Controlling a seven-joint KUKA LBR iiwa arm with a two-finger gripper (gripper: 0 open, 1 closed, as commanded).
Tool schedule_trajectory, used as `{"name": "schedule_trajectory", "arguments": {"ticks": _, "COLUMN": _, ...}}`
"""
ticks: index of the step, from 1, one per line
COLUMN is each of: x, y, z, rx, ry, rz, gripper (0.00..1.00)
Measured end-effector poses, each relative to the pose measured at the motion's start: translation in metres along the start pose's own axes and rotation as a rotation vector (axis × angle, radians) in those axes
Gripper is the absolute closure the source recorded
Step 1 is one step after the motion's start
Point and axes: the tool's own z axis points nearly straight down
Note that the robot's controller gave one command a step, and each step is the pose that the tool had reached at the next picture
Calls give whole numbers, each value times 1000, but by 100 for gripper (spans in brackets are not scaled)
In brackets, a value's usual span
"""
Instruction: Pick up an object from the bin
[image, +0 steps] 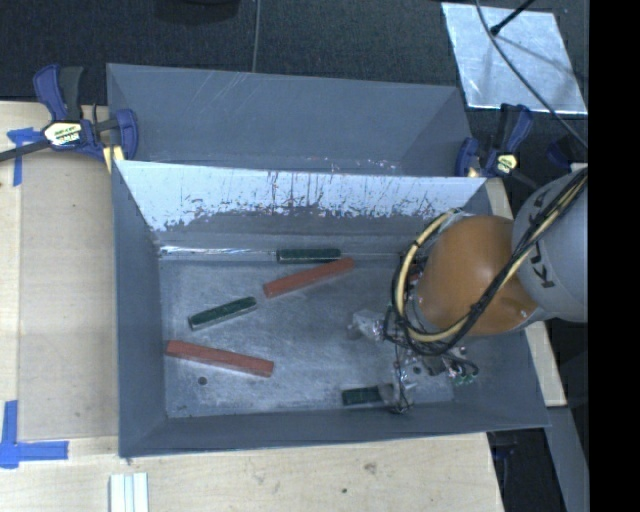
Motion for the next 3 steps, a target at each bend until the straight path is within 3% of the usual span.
{"name": "schedule_trajectory", "arguments": {"ticks": 1, "x": -105, "y": 49, "z": -77, "rx": -6, "ry": 6, "rz": -122, "gripper": 0}}
{"name": "schedule_trajectory", "arguments": {"ticks": 2, "x": -144, "y": 71, "z": 9, "rx": -10, "ry": 18, "rz": -210, "gripper": 0}}
{"name": "schedule_trajectory", "arguments": {"ticks": 3, "x": -146, "y": 69, "z": 3, "rx": -8, "ry": 12, "rz": -206, "gripper": 100}}
